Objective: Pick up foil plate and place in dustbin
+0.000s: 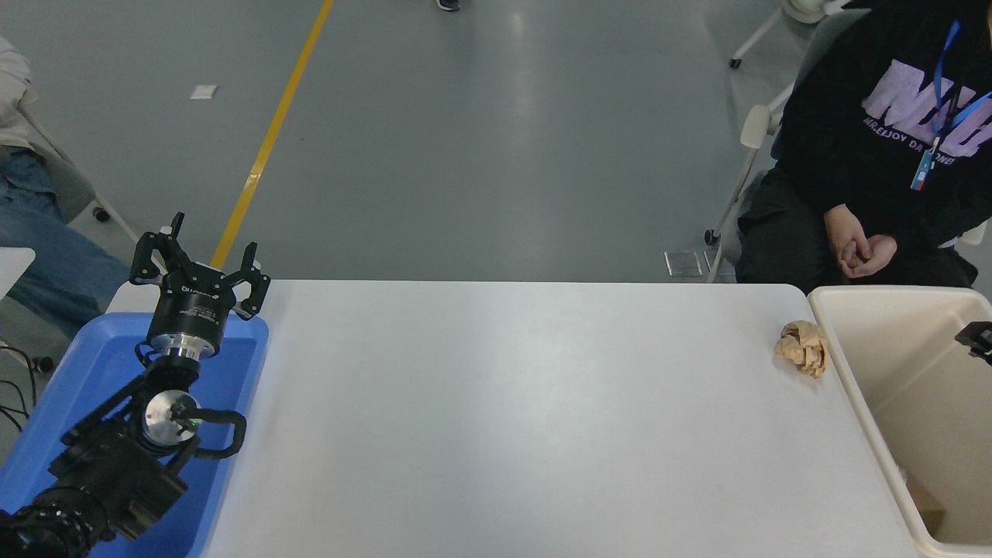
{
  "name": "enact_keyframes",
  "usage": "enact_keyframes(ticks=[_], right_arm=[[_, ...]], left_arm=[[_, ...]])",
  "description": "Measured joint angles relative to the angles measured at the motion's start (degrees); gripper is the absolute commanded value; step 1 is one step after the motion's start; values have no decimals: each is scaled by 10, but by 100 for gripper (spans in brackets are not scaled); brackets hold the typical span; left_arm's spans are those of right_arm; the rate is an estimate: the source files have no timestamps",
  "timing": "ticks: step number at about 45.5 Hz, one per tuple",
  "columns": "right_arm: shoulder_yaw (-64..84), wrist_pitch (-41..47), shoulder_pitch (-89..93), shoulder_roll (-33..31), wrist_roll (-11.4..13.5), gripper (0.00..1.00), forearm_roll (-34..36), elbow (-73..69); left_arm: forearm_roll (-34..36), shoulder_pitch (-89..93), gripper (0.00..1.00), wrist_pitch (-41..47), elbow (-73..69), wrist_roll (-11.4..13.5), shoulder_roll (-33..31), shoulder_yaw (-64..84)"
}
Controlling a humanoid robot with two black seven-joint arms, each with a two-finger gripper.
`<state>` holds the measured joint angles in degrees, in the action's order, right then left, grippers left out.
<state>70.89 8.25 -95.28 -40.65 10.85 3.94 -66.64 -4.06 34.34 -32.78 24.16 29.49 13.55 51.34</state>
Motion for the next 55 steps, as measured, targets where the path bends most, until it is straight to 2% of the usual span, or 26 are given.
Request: enact_keyframes(ticks=[11, 18, 36, 55], right_arm=[[46, 227, -150, 73, 1, 100, -12, -34], [55, 301, -236, 124, 1, 100, -14, -45], [24, 357, -394, 229, 1, 100, -11, -87], [5, 366, -434, 264, 0, 100, -6, -98]], left_arm=[[0, 0, 99, 0, 0, 1, 0, 0], [0, 0, 99, 0, 0, 1, 0, 0], [0, 0, 99, 0, -1, 0, 0, 0], [0, 0, 99, 0, 0, 0, 0, 0]])
